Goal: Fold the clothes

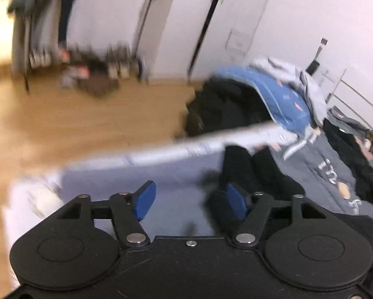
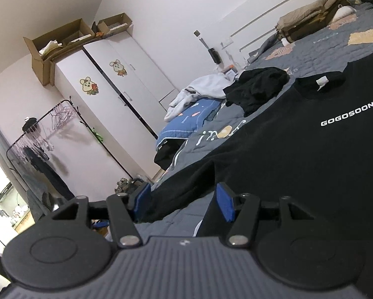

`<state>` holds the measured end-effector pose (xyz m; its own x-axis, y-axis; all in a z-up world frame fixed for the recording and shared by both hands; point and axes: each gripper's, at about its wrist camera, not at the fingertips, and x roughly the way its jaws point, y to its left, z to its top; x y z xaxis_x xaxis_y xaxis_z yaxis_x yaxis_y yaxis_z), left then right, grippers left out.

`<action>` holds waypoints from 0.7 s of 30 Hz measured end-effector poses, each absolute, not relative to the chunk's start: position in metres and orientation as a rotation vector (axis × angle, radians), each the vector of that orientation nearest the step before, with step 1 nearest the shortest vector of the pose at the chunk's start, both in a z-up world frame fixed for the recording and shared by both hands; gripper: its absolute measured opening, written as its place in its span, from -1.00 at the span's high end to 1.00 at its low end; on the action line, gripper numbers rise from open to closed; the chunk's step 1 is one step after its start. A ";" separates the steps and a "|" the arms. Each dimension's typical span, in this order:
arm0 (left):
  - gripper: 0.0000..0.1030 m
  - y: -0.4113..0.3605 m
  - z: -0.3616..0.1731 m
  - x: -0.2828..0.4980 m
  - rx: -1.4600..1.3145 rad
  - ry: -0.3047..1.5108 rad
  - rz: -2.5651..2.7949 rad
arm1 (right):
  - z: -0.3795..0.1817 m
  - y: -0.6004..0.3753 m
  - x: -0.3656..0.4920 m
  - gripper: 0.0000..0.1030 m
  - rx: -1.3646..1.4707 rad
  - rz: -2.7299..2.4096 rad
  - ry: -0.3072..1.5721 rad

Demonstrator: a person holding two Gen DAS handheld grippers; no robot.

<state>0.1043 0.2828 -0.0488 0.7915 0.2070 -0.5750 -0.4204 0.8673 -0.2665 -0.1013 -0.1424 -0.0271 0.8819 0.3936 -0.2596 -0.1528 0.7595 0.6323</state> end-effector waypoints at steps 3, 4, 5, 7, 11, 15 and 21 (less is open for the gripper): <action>-0.48 0.266 -0.034 0.108 -0.420 0.546 0.297 | -0.026 -0.141 -0.100 -0.12 0.645 0.314 0.403; -0.51 0.256 -0.033 0.114 -0.401 0.552 0.273 | -0.026 -0.139 -0.099 -0.12 0.643 0.317 0.405; -0.51 0.242 -0.035 0.122 -0.347 0.559 0.254 | -0.026 -0.138 -0.099 -0.12 0.638 0.319 0.410; -0.51 0.217 -0.040 0.145 -0.240 0.582 0.228 | -0.027 -0.135 -0.099 -0.12 0.630 0.321 0.418; -0.50 0.190 -0.049 0.193 -0.182 0.645 0.240 | -0.029 -0.133 -0.097 -0.12 0.617 0.325 0.435; -0.50 0.171 -0.073 0.224 -0.050 0.747 0.268 | -0.032 -0.134 -0.095 -0.13 0.611 0.323 0.449; 0.85 0.208 -0.065 0.184 -0.242 0.670 0.249 | -0.034 -0.140 -0.095 -0.13 0.630 0.315 0.448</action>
<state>0.1843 0.2079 -0.0649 0.7563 0.1484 -0.6371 -0.3031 0.9426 -0.1402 -0.0954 -0.1401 -0.0342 0.8586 0.4129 -0.3039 -0.1467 0.7658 0.6261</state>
